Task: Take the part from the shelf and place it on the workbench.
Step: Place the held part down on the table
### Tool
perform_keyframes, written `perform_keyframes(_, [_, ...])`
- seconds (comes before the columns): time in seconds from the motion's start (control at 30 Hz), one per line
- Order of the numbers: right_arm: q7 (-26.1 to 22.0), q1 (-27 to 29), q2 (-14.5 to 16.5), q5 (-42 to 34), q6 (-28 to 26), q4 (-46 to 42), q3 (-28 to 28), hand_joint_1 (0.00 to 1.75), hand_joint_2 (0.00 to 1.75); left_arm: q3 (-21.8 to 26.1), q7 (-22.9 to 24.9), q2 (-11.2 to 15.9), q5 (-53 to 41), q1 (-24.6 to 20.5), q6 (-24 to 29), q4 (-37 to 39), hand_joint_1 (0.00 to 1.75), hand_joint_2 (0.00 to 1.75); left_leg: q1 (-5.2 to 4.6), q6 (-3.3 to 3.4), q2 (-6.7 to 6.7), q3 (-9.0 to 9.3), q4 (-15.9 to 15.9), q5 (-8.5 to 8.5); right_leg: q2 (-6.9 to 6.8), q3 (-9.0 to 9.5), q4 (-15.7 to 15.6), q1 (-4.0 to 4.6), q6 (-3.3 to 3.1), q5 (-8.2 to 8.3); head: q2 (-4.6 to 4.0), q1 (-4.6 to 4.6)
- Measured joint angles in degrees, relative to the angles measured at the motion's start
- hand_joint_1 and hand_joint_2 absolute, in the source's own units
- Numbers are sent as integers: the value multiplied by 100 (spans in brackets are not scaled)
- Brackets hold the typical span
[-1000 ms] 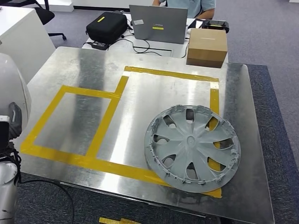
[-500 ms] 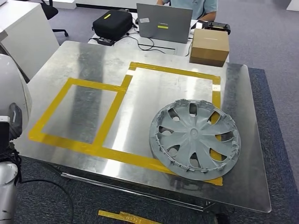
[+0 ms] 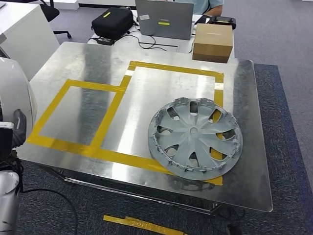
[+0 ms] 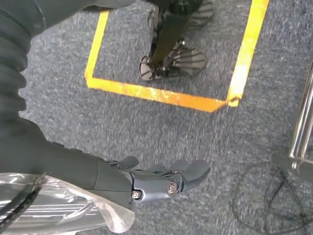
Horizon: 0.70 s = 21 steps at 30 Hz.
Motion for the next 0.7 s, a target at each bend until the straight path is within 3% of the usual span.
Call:
perform_keyframes(0.07, [1,1,-2,0,0,0,-1,0,175,-8,1,7,1,9,-1,12,175,175,10,-48,0,-334,816,-406,-4,-20,2,16,-29,17,0,-9])
perform_keyframes(0.1, [1,3,-3,0,1,0,-1,0,175,-10,1,8,2,18,-1,22,175,175,13,-53,0,-458,1138,-515,-4,-26,4,30,-33,20,0,-8])
perform_keyframes(0.13, [2,5,-3,1,3,0,-2,0,175,-12,3,8,2,26,-14,33,175,175,12,-44,-1,-500,1273,-509,-2,-29,8,46,-37,21,0,-8])
perform_keyframes(0.17, [2,6,-3,4,10,0,-2,0,175,-14,9,11,3,29,-45,43,175,175,8,-20,-1,-435,1167,-383,2,-29,12,65,-38,21,0,-8])
perform_keyframes(0.27, [-2,-4,2,29,48,1,0,0,175,-25,26,44,43,26,-306,57,175,175,-44,135,-5,121,42,158,14,-30,18,113,-40,15,0,1])
perform_keyframes(0.33, [-10,-10,8,52,70,2,-1,0,175,-46,28,83,68,23,-567,74,175,175,-91,208,-4,312,-375,227,12,-60,16,110,-13,27,0,10])
perform_keyframes(0.4, [-16,-11,8,83,86,1,-2,0,175,-85,33,123,19,7,-800,110,175,175,-98,226,1,329,-477,225,7,-79,4,109,36,39,0,12])
perform_keyframes(0.47, [-19,-20,-7,119,103,-1,-1,0,175,-157,42,148,-85,-48,-963,175,175,175,-59,253,15,354,-572,254,7,-160,120,121,93,-70,0,26])
perform_keyframes(0.5, [-19,-31,-14,139,118,-2,0,0,175,-201,51,152,-141,-91,-1028,226,175,175,-35,265,22,363,-611,274,7,-274,339,118,124,-198,0,39])
perform_keyframes(0.6, [-2,-68,-18,195,162,0,2,0,175,-344,116,155,-324,-242,-1184,466,175,175,-26,279,28,350,-616,286,6,-857,1483,58,206,-647,0,65])
perform_keyframes(0.63, [4,-73,-18,209,172,0,2,0,175,-398,147,154,-393,-293,-1233,564,175,175,-25,276,28,349,-611,285,4,-976,1690,44,228,-663,0,64])
perform_keyframes(0.67, [8,-77,-19,222,177,-1,2,0,175,-450,178,154,-463,-352,-1283,673,175,175,-20,270,27,348,-600,281,2,-984,1659,31,247,-557,0,66])
perform_keyframes(0.7, [9,-84,-19,231,181,-1,2,0,175,-504,216,154,-544,-418,-1342,790,175,175,-14,257,25,349,-583,271,0,-871,1379,17,261,-347,0,65])
